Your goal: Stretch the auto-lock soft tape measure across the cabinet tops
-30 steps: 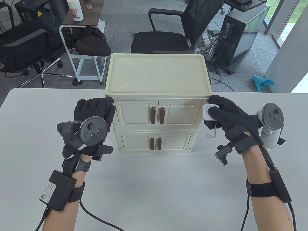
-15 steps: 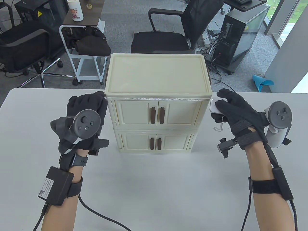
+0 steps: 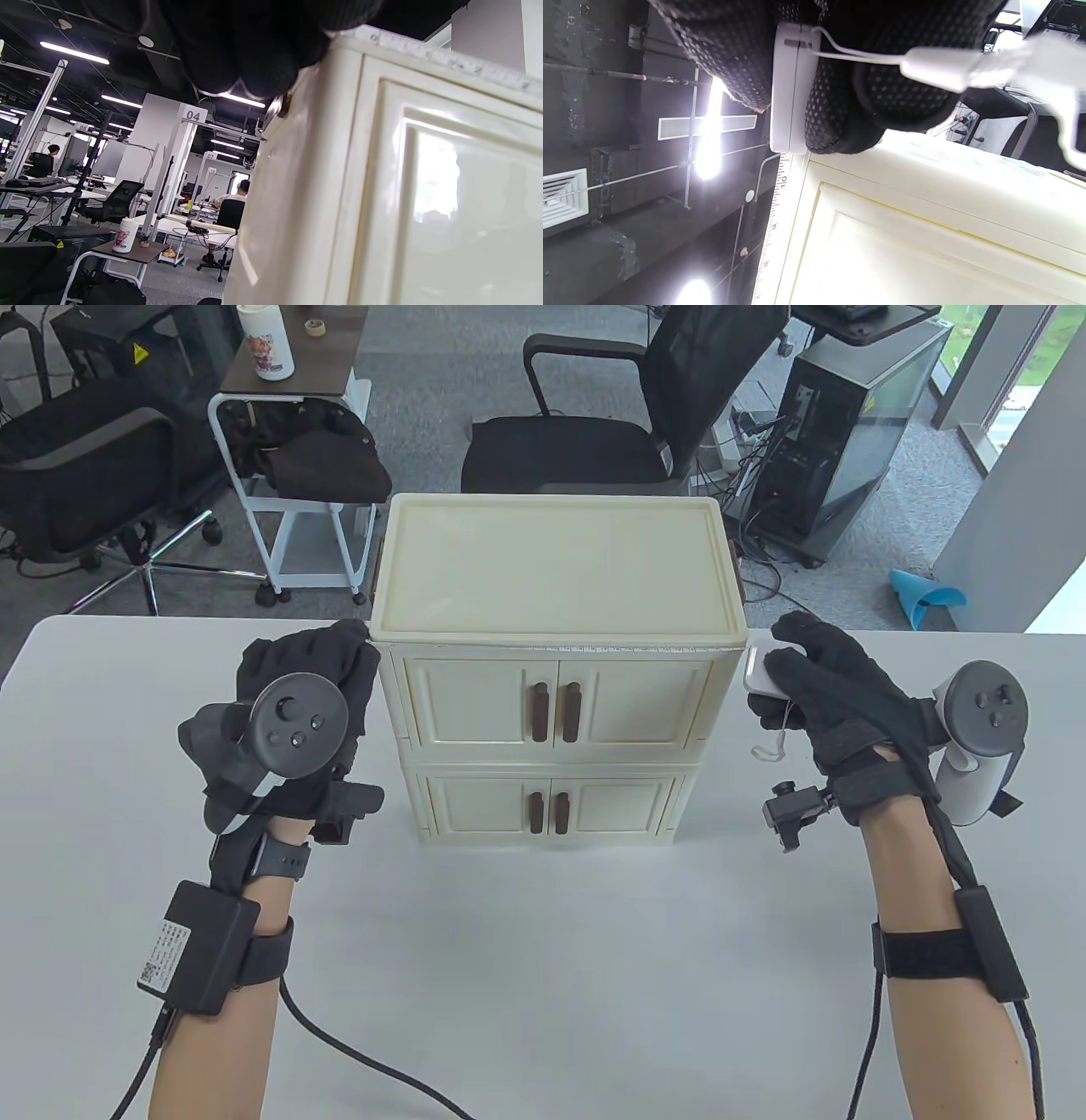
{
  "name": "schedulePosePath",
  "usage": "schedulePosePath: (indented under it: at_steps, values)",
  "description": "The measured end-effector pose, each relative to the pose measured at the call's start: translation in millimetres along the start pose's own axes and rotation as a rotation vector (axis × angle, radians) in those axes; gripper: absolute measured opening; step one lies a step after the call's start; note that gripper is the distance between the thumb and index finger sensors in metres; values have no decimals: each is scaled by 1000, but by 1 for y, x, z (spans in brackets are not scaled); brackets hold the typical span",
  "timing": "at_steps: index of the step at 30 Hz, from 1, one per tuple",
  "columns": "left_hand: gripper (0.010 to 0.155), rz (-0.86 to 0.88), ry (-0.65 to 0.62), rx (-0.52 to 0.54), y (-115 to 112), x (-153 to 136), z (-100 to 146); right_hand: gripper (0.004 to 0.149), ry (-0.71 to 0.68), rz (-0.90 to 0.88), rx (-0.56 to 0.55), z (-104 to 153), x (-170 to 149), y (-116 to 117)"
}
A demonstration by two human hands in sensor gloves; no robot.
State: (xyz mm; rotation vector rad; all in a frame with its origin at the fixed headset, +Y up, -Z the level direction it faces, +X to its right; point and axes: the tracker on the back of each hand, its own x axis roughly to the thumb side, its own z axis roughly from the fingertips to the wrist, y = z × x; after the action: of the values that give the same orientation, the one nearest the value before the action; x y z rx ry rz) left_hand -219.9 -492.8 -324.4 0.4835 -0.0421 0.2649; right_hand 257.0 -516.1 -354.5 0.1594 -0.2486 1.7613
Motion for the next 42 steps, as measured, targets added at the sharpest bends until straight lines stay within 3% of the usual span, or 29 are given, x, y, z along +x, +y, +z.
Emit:
schedulePosePath:
  at_steps: [42]
  values:
    - [43, 81, 19, -19, -2, -5, -3, 54, 31, -21, -17, -4, -3, 2]
